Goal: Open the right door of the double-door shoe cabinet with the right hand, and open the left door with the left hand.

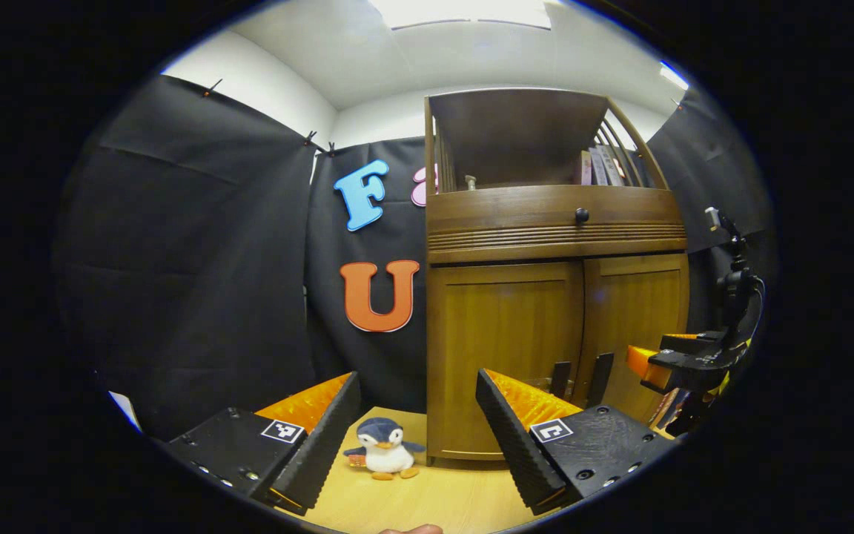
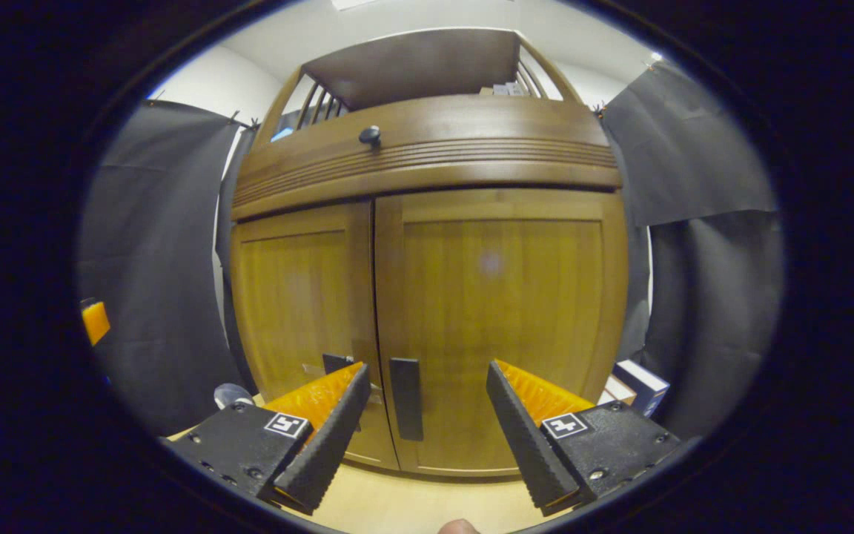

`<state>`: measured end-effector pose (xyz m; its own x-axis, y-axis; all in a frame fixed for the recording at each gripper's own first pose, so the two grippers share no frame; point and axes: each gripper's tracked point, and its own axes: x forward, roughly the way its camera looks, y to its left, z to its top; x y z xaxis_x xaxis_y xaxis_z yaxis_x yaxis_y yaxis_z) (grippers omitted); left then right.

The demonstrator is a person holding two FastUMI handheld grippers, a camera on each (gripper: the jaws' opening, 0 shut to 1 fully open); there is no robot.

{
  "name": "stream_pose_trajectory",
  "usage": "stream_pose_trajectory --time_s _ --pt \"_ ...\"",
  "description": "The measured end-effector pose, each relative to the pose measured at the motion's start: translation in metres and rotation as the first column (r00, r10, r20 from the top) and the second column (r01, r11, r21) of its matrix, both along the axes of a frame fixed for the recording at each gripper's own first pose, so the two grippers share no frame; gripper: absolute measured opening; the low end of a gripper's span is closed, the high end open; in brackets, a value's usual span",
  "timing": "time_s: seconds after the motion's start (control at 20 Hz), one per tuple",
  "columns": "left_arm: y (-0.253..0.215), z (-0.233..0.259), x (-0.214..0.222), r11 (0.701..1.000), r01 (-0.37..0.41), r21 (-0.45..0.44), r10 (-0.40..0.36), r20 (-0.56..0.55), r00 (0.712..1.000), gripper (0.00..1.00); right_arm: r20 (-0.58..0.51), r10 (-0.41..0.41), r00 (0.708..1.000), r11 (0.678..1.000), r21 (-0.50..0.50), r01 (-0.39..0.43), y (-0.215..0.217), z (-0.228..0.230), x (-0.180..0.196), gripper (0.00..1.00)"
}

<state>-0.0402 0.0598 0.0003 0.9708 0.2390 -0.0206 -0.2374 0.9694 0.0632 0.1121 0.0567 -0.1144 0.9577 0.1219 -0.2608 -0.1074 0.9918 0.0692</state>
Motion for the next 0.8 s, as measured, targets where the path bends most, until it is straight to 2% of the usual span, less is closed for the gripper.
stream_pose_trajectory --time_s 0.25,0.35,0.6,0.65,0.8 --pt "0.030 0.000 -0.020 0.994 -0.108 0.003 0.108 0.008 0.994 0.95 -0.126 0.023 0.992 0.999 0.026 -0.020 0.016 -0.050 0.033 0.95" --pt "0.041 0.000 -0.029 0.988 -0.152 0.014 0.152 0.009 0.988 0.95 -0.147 0.022 0.989 1.000 0.015 -0.020 0.020 -0.064 0.044 0.89" --pt "0.058 -0.001 -0.044 0.973 -0.229 0.002 0.229 0.004 0.973 0.95 -0.179 -0.006 0.984 1.000 -0.014 0.003 0.021 -0.088 0.062 0.69" --pt "0.059 -0.001 -0.045 0.971 -0.238 0.002 0.238 0.006 0.971 0.95 -0.184 -0.019 0.983 1.000 -0.022 0.015 0.020 -0.091 0.064 0.67" --pt "0.058 -0.001 -0.043 0.971 -0.239 -0.001 0.239 0.001 0.971 0.95 -0.175 -0.018 0.984 1.000 -0.021 0.014 0.023 -0.094 0.068 0.54"
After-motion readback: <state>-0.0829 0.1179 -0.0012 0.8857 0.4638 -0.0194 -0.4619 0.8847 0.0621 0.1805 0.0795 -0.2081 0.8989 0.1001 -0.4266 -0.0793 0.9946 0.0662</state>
